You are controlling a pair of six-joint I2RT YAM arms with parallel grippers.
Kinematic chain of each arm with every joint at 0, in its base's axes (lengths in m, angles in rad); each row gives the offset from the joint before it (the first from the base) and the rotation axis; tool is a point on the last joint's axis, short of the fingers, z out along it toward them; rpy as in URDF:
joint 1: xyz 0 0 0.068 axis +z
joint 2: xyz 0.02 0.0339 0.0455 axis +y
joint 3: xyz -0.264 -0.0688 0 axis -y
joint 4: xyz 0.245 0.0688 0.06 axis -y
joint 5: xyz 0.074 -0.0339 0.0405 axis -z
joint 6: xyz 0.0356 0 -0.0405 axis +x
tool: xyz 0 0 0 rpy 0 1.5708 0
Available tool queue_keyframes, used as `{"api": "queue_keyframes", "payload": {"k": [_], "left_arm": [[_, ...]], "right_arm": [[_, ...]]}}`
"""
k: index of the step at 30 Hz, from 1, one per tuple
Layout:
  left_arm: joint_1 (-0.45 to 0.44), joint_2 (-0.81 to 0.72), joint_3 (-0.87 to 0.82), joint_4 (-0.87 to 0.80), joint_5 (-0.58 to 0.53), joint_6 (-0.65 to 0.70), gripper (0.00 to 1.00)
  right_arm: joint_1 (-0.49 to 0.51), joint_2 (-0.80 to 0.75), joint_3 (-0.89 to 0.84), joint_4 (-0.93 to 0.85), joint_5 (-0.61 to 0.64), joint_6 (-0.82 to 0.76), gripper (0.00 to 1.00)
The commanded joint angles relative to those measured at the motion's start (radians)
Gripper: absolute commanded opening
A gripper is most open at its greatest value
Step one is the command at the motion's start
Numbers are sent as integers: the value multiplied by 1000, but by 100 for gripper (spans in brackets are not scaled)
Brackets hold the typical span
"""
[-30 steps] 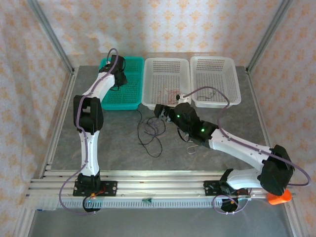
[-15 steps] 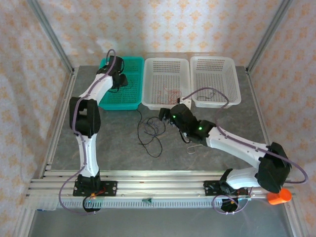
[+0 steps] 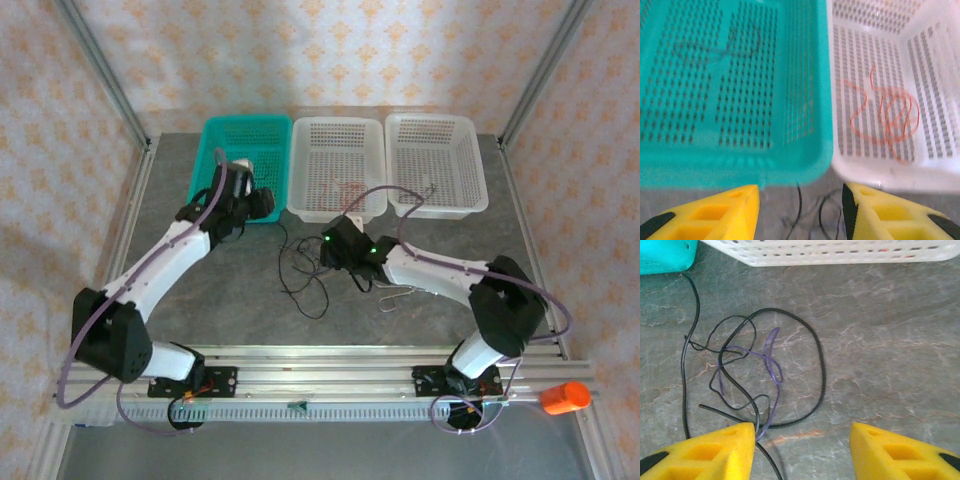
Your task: Untangle the cables
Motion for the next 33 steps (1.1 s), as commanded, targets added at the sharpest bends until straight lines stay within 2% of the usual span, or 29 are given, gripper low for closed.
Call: {"api": "queue_keyframes", "payload": {"k": [1, 5, 9, 14, 17, 33], "left_arm": [[-36, -92, -134, 85, -2, -98, 45], [-112, -179, -310, 189, 25, -205, 45], [-186, -203, -409, 254, 7, -273, 45], [-222, -224, -523, 387, 29, -346, 44], [-227, -203, -564, 437, 27, -368, 40], [-280, -97, -627, 597, 25, -421, 35]], "right_arm": [[-12, 43, 46, 19, -32, 6, 51], [-18, 101, 88, 40, -4, -12, 48], [-19, 154, 125, 49, 30, -46, 43], [-22, 209, 174, 44, 47, -64, 38], [-24, 242, 204, 39, 51, -61, 35], [-32, 338, 254, 30, 55, -57, 25]]}}
